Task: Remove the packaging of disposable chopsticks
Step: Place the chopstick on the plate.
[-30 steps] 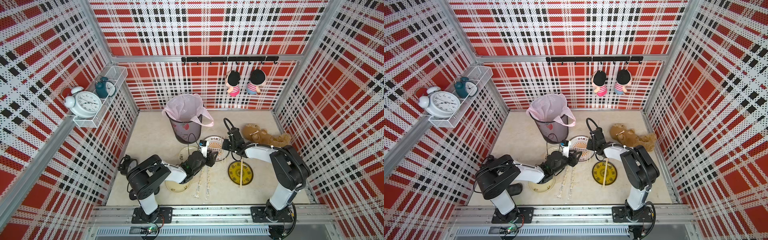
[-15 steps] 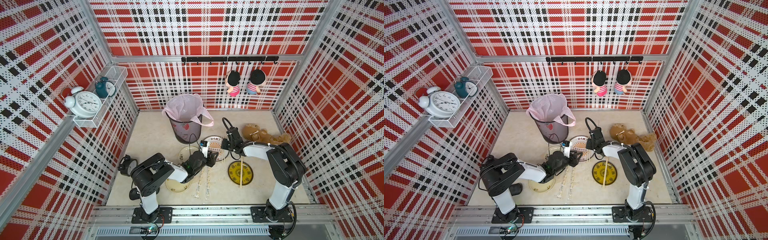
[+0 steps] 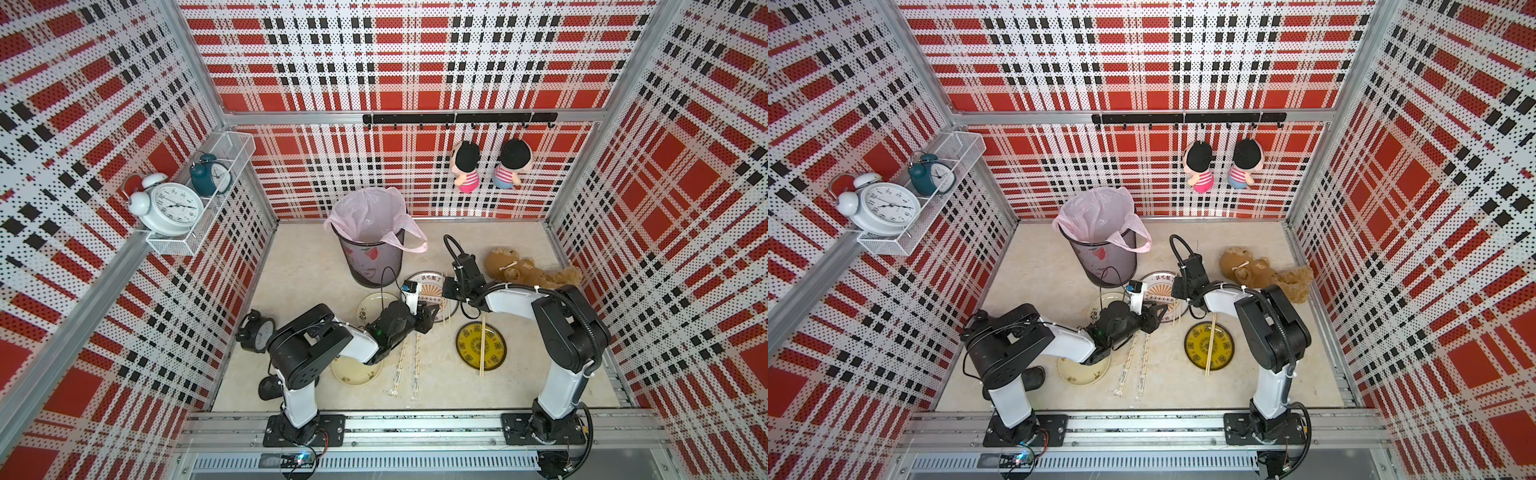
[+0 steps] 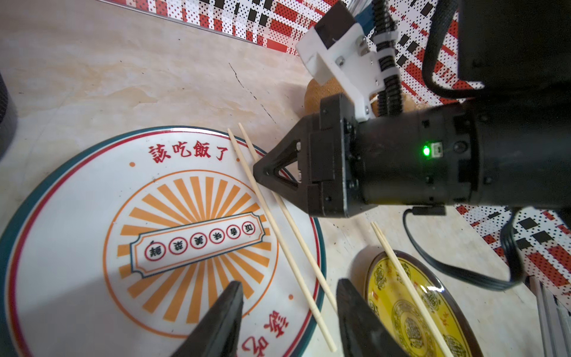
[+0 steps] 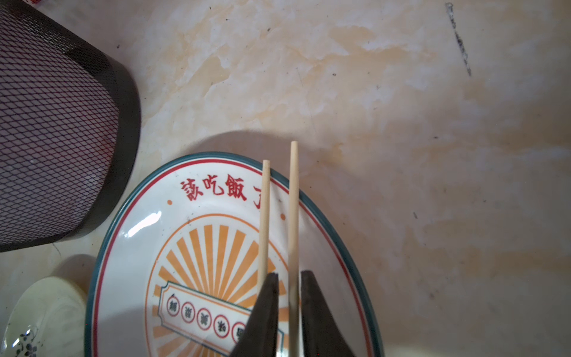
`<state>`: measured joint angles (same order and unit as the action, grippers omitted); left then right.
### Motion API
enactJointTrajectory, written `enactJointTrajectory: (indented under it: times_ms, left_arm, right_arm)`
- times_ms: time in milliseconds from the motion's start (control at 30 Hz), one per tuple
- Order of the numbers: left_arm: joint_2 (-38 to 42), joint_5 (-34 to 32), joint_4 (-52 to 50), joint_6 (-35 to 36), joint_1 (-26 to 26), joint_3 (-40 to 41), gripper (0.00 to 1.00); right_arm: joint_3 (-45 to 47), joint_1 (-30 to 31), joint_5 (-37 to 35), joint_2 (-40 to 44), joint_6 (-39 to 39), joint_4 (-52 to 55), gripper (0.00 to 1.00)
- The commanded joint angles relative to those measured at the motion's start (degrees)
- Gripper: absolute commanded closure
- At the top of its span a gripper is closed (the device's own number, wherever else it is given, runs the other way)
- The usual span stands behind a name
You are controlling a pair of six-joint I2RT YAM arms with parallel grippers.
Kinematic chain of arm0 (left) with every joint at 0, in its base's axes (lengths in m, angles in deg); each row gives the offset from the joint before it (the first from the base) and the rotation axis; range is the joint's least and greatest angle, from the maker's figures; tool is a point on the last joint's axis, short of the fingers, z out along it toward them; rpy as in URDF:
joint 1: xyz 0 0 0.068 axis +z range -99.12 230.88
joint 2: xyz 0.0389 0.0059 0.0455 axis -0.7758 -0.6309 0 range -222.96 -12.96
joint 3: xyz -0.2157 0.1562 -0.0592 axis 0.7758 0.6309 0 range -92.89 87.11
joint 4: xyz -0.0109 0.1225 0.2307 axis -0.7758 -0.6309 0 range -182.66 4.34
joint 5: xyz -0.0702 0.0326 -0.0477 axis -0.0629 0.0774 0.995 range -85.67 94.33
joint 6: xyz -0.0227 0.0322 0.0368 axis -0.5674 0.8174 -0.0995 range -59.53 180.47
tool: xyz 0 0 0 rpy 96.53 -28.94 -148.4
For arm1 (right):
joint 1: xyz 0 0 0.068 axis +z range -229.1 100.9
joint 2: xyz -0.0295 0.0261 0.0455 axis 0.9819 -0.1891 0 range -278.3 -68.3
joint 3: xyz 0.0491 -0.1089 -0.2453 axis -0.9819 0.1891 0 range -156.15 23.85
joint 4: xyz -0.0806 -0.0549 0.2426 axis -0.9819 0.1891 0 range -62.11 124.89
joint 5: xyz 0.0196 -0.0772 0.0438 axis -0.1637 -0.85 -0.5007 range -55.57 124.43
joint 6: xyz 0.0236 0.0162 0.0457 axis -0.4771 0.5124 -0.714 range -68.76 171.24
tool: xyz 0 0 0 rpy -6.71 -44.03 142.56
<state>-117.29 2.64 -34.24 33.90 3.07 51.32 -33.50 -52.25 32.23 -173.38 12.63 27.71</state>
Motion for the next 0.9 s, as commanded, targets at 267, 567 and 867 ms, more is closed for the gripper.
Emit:
enactJointTrajectory:
  times_ms: [267,567,867]
  left_arm:
    - [-0.12,0.55,1.32,0.11,0.26,-0.33,0.47]
    - [0.87,0.4,1.39,0.11,0.68,0.62,0.47]
    - [1.88,0.6,1.84,0.02,1.45,2.04,0.47]
  right_arm:
    - [2.23,-0.35,-0.79,4.44,0.2,-0.31,0.71]
    - [3.2,0.06,0.44,4.71,0.55,-0.93,0.48]
    - [2.11,2.27,-3.9,4.12,1.0,0.69,0.55]
